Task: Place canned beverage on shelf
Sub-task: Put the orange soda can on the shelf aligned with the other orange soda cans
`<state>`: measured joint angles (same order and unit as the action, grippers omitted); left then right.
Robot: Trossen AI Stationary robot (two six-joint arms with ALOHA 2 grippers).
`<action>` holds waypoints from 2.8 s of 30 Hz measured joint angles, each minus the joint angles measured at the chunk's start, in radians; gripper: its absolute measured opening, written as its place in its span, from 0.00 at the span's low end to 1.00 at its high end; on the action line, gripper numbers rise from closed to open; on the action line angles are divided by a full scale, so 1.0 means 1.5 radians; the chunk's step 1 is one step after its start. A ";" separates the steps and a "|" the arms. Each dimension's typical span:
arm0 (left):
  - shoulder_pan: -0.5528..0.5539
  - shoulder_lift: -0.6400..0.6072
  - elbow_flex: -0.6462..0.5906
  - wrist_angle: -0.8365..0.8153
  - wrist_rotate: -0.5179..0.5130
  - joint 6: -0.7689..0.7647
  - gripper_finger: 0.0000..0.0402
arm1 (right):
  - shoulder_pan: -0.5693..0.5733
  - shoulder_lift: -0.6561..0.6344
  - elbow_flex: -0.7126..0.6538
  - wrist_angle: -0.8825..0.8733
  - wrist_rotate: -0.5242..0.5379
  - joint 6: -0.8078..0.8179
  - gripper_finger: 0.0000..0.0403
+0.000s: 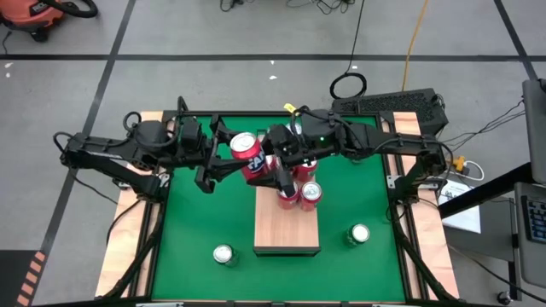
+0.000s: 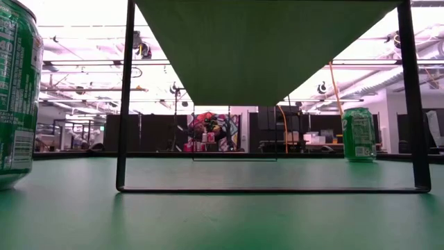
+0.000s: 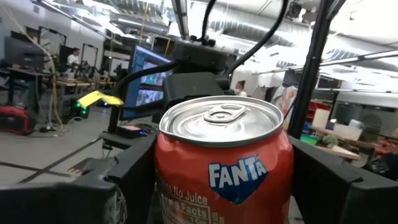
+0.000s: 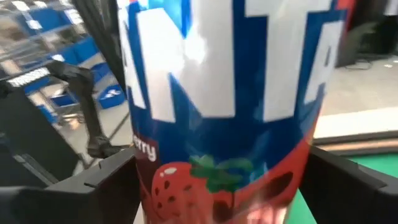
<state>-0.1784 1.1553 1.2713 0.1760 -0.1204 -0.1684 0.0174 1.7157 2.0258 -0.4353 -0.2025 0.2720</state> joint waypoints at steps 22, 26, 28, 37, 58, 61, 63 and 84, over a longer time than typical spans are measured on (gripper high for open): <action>-0.034 0.020 0.000 -0.003 -0.057 0.088 0.72 | 0.002 -0.031 -0.001 -0.148 0.048 -0.010 0.96; -0.034 0.020 0.000 -0.009 -0.067 0.093 0.72 | 0.002 -0.031 -0.001 -0.169 0.048 0.022 0.99; -0.036 0.020 0.000 -0.013 -0.090 0.106 0.72 | 0.002 -0.031 -0.001 -0.198 0.044 0.029 0.99; -0.046 0.014 0.002 0.009 -0.103 0.095 0.72 | 0.006 -0.033 -0.003 -0.279 0.040 0.038 0.99; -0.188 0.023 -0.036 -0.227 -0.307 -0.020 0.72 | 0.047 -0.192 -0.002 -0.381 0.075 0.142 0.99; -0.199 0.024 -0.073 -0.216 -0.341 -0.021 0.72 | 0.055 -0.215 -0.002 -0.409 0.091 0.170 0.99; -0.200 0.024 -0.090 -0.209 -0.358 -0.022 0.72 | 0.062 -0.225 -0.002 -0.411 0.106 0.175 0.99; -0.169 0.134 -0.178 -0.086 -0.397 -0.018 0.72 | 0.110 -0.292 -0.002 -0.410 0.244 0.160 0.98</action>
<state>-0.4314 1.3560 1.0046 0.0474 -0.7158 -0.1951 0.1818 1.2772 2.0235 -1.0500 0.1632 0.5116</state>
